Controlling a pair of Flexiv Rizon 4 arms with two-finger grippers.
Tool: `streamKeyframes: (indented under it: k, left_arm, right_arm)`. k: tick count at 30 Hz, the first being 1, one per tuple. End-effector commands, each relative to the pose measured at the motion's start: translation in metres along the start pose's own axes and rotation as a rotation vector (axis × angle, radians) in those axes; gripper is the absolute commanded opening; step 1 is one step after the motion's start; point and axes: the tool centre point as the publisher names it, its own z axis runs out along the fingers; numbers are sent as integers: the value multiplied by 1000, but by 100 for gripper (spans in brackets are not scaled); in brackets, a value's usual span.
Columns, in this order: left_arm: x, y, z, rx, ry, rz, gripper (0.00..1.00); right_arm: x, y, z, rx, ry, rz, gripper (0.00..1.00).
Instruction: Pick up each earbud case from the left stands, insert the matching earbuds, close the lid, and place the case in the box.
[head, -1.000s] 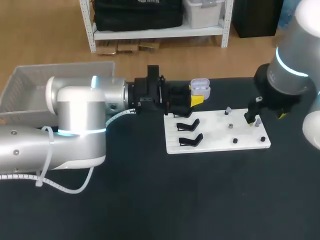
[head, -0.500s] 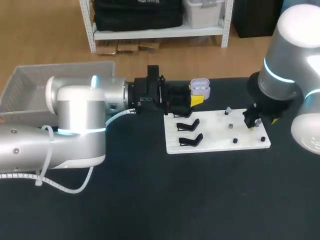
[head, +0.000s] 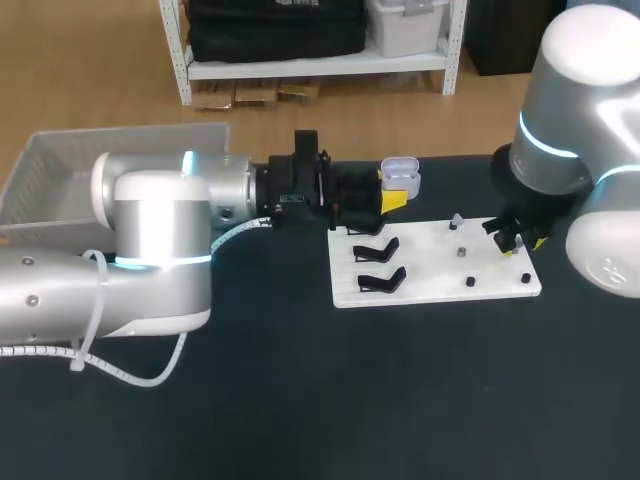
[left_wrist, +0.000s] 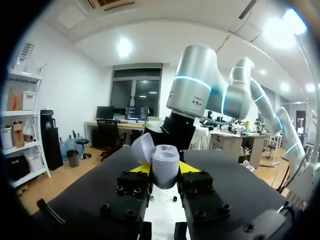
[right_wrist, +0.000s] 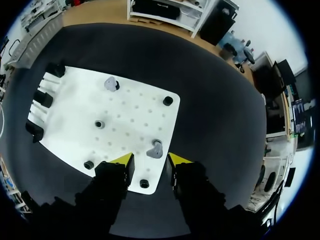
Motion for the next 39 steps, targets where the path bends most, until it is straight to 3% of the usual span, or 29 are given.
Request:
streamKeyframes:
  k: [1,15,18,23,26,28,33,39]
  left_arm:
    - [1,-1,0,-5,-7,4,0]
    - [1,-1,0,-5,-7,4,0]
    - [1,-1,0,-5,-7,4,0]
    - [1,-1,0,-5,-7,4,0]
    - [1,-1,0,-5,-7,4,0]
    - [1,-1,0,-5,-7,4,0]
    - [1,-1,0,-5,-7,4,0]
    - [1,-1,0,-5,-7,4,0]
  right_arm:
    - [-4,0,5,2,8,4,42]
    - [-5,-3,12,13,22,32,39]
    - [-5,-2,12,11,22,39,27]
    - [-6,-2,13,16,19,48,20]
    - [-8,-1,12,22,19,48,0]
    - [-8,0,10,26,21,47,0]
    - [-7,-2,-8,46,6,82,0]
    - [-5,7,-61,9,0,147,0]
